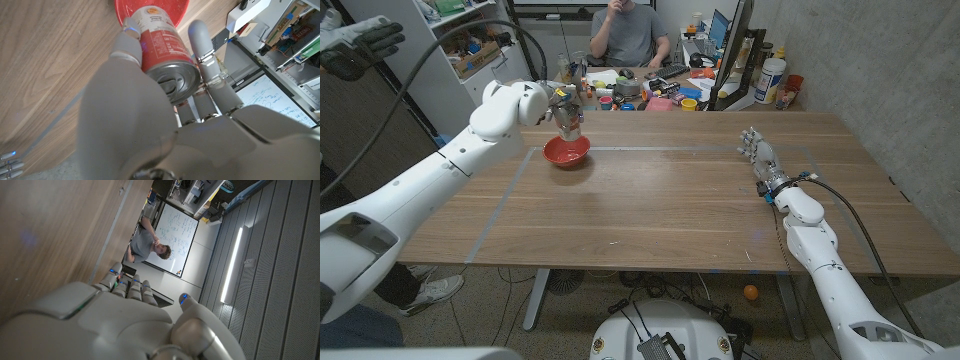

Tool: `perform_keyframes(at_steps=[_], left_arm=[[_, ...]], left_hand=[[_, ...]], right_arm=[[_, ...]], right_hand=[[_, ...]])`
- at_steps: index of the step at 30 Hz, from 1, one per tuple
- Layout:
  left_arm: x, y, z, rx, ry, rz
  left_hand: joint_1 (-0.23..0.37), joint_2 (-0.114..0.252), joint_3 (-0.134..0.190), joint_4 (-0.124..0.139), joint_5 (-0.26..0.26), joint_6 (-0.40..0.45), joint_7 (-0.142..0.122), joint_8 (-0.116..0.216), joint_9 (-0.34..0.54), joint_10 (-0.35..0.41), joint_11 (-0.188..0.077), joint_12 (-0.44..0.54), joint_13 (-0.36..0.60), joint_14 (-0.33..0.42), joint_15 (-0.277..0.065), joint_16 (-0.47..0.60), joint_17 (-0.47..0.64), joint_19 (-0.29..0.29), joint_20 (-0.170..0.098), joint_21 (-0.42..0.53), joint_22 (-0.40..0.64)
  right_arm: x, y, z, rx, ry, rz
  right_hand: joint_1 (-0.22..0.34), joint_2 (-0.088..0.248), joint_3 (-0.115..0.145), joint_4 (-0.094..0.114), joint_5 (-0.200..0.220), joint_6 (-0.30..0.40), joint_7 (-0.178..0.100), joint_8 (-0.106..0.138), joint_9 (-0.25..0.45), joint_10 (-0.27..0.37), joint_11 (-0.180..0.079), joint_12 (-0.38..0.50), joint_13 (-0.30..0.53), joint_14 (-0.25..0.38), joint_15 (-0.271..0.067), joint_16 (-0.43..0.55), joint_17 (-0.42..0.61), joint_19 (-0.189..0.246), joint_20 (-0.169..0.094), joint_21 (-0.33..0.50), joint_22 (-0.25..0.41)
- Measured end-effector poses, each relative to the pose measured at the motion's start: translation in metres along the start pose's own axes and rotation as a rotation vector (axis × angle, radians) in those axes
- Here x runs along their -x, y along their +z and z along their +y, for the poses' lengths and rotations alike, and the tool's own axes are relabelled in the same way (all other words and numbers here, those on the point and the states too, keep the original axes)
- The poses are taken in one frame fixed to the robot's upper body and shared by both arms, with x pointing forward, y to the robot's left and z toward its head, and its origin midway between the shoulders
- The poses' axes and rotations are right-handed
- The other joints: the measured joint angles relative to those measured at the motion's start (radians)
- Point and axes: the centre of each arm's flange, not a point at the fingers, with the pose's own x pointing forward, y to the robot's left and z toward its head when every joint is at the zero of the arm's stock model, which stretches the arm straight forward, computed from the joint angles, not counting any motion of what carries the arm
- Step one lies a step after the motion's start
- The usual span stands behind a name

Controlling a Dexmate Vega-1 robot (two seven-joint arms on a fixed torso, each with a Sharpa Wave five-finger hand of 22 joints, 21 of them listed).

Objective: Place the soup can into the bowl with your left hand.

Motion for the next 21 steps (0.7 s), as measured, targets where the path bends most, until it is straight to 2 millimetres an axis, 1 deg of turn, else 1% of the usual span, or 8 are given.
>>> perform_keyframes(at_steps=[4,5,6,10,13,14,21], left_arm=[[-0.004,-0.010,-0.004,-0.007,-0.009,0.040],[-0.004,-0.010,-0.004,-0.007,-0.009,0.040],[-0.005,-0.015,-0.005,-0.009,-0.010,0.061],[-0.009,-0.023,-0.008,-0.008,-0.013,0.089],[-0.011,-0.028,-0.009,-0.006,0.002,0.113],[-0.012,-0.029,-0.010,-0.005,0.003,0.116],[-0.018,-0.031,-0.014,0.000,0.046,0.129]], left_hand=[[0.000,0.000,0.000,0.000,0.000,0.005,-0.004,-0.001,0.000,0.000,0.000,0.000,0.000,0.000,0.000,-0.006,0.000,0.000,0.000,0.002,-0.003],[0.000,0.000,0.000,0.000,0.000,0.009,-0.002,-0.001,0.000,0.000,0.000,0.000,0.000,0.002,0.002,-0.008,0.000,0.000,0.000,0.004,-0.005],[0.002,-0.002,0.000,0.000,0.000,0.009,-0.002,-0.002,0.000,0.000,0.000,0.000,0.000,0.004,0.000,-0.008,0.000,0.000,0.000,0.004,-0.005],[0.003,-0.003,0.000,0.000,0.000,0.009,-0.002,-0.004,0.000,0.000,0.000,0.000,0.000,0.005,0.001,-0.013,0.000,0.000,0.000,0.008,-0.002],[0.005,-0.005,0.004,-0.004,0.000,0.018,-0.004,-0.005,0.000,0.002,-0.001,0.000,0.000,0.005,0.001,-0.016,0.002,0.000,0.000,0.011,-0.002],[0.005,-0.005,0.004,-0.004,0.000,0.018,-0.004,-0.005,0.000,0.005,0.002,0.000,0.000,0.006,0.000,-0.017,0.004,0.000,0.000,0.015,-0.002],[0.009,-0.009,0.004,-0.004,0.000,0.023,-0.002,-0.007,0.000,0.005,0.002,0.000,0.000,0.007,0.000,-0.018,0.004,0.000,0.000,0.019,-0.002]], right_arm=[[0.000,0.000,0.002,0.003,0.000,0.001],[0.000,0.000,0.002,0.004,0.000,0.001],[0.001,0.001,0.002,0.004,0.001,0.001],[0.001,0.000,0.003,0.006,-0.002,0.004],[0.002,0.001,0.004,0.009,0.000,0.004],[0.002,0.001,0.004,0.009,0.000,0.004],[0.002,0.001,0.005,0.015,0.001,0.007]], right_hand=[[0.000,0.000,0.000,0.000,0.000,0.000,0.000,0.000,0.000,0.000,0.000,0.000,0.000,0.000,0.000,0.000,0.000,0.000,0.000,0.000,0.000],[0.000,0.000,0.000,0.000,0.000,0.000,0.000,0.000,0.000,0.000,0.000,0.000,0.000,0.000,0.000,0.000,0.000,0.000,0.000,0.000,0.000],[0.000,0.000,0.000,0.000,0.000,0.000,0.000,0.000,0.000,0.000,0.000,0.000,0.000,0.000,0.000,0.000,0.000,0.000,0.000,0.000,0.000],[0.000,0.000,0.000,0.000,0.000,0.000,0.000,0.000,0.000,0.000,0.000,0.000,0.000,0.000,0.000,0.000,0.000,0.000,0.000,0.000,0.000],[0.000,0.000,0.000,0.000,0.000,0.000,0.000,0.000,0.000,0.000,0.000,0.000,0.000,0.000,0.000,0.000,0.000,0.000,0.000,0.000,0.000],[0.000,0.000,0.000,0.000,0.000,0.000,0.000,0.000,0.000,0.000,0.000,0.000,0.000,0.000,0.000,0.000,0.000,0.000,0.000,0.000,0.000],[0.000,0.000,0.000,0.000,0.000,0.000,0.000,0.000,0.000,0.000,0.000,0.000,0.000,0.000,0.000,0.000,0.000,0.000,0.000,0.000,0.000]])
